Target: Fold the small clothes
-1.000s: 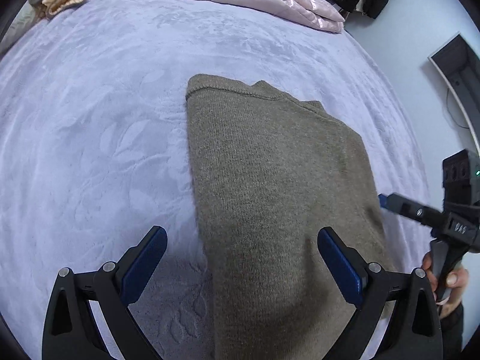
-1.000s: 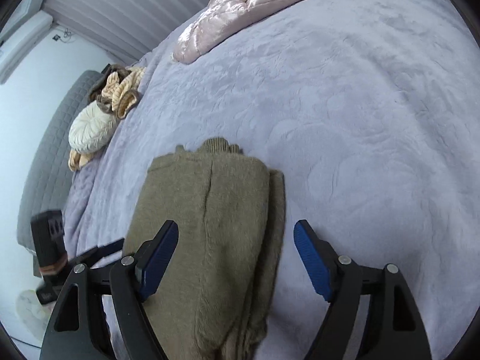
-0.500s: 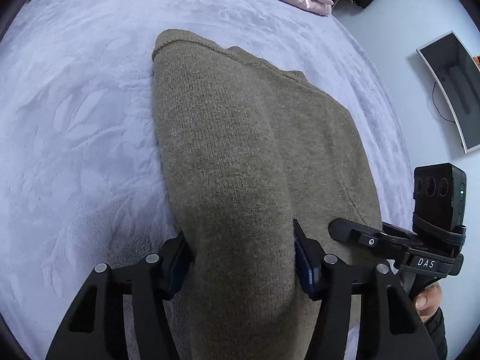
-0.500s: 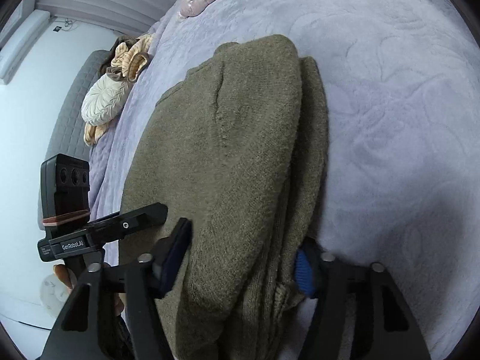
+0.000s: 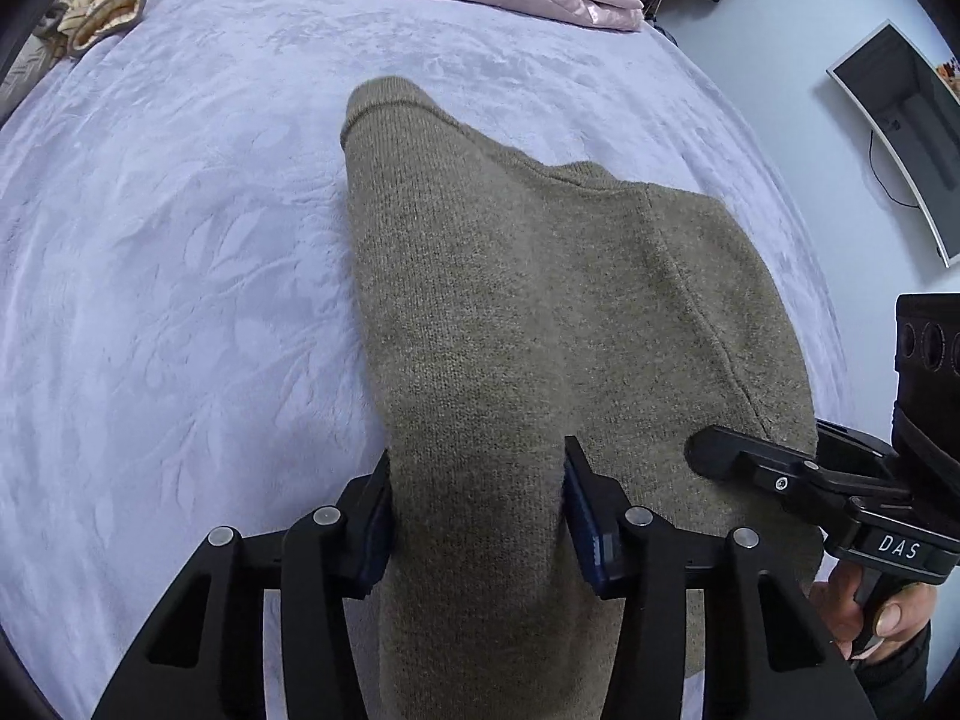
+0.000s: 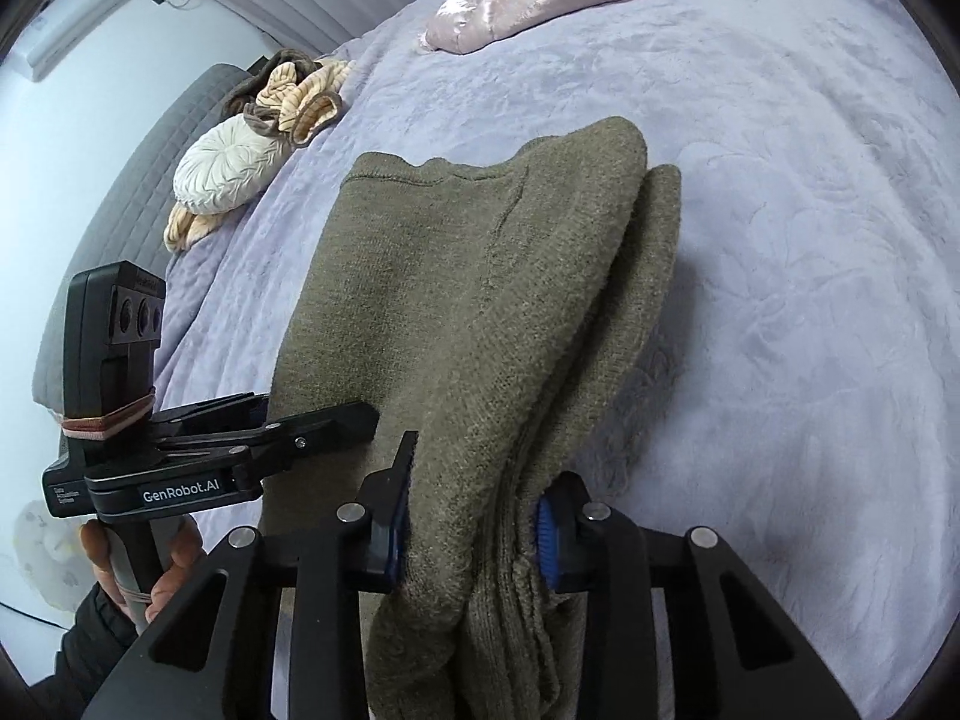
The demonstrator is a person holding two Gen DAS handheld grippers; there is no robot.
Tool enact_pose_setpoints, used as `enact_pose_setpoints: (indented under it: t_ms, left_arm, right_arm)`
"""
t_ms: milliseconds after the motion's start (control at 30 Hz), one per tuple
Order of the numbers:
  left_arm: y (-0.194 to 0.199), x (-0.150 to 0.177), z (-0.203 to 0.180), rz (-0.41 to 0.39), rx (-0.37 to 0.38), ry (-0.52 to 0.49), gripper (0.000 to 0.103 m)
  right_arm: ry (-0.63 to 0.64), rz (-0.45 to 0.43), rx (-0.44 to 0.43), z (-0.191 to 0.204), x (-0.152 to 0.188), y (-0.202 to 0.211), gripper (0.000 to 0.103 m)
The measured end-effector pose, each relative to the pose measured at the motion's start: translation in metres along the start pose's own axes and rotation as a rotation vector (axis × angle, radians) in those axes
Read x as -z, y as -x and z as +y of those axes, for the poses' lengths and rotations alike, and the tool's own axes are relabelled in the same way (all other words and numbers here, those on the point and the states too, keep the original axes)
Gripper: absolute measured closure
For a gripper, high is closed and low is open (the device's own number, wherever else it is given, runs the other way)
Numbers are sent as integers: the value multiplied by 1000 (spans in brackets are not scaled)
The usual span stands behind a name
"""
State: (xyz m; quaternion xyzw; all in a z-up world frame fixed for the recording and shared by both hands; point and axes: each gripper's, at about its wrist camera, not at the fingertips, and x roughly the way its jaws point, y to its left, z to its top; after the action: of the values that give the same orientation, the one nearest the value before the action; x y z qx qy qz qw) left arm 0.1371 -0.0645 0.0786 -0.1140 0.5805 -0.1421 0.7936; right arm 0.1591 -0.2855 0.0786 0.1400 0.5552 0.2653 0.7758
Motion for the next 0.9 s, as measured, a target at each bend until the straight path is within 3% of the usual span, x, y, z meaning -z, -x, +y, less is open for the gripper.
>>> enact_pose_setpoints:
  t_ms: [167,267,367,467,633,733,800,833,867,900]
  left_arm:
    - [30,24,-3,-43,-24,-34,69]
    - [38,38,-4,-26,27,-43,69]
    - [33,45,3,-35,7,-37,67]
    - [25,44,38,-40,86,55,1]
    - [13,30,69,-49,226,167,1]
    - [-11,16,54,14,258,140,1]
    - [-34,13,28,75,213,63,4]
    - [-43,14,18,98,185,30,14]
    - [-53,15,8,124,144,1,33]
    - [-55,16,2,118,132,-12,40]
  right_arm:
    - [25,-9,7,25,17,16,68]
    - [49,-18,27,39,28,20,68]
    - [39,-17,41,43,41,19,68]
    - [5,-22,47,31,48,17,68]
    - [-48,-21,-9,0,52,9,67]
    - [-53,-20,-31,-7,53,6,66]
    - [-45,-24,-42,-9,53,4,66]
    - [-42,-25,-45,-10,52,3,66]
    - [-42,-25,-49,-12,53,2,66]
    - [-44,-24,-53,-14,53,0,66]
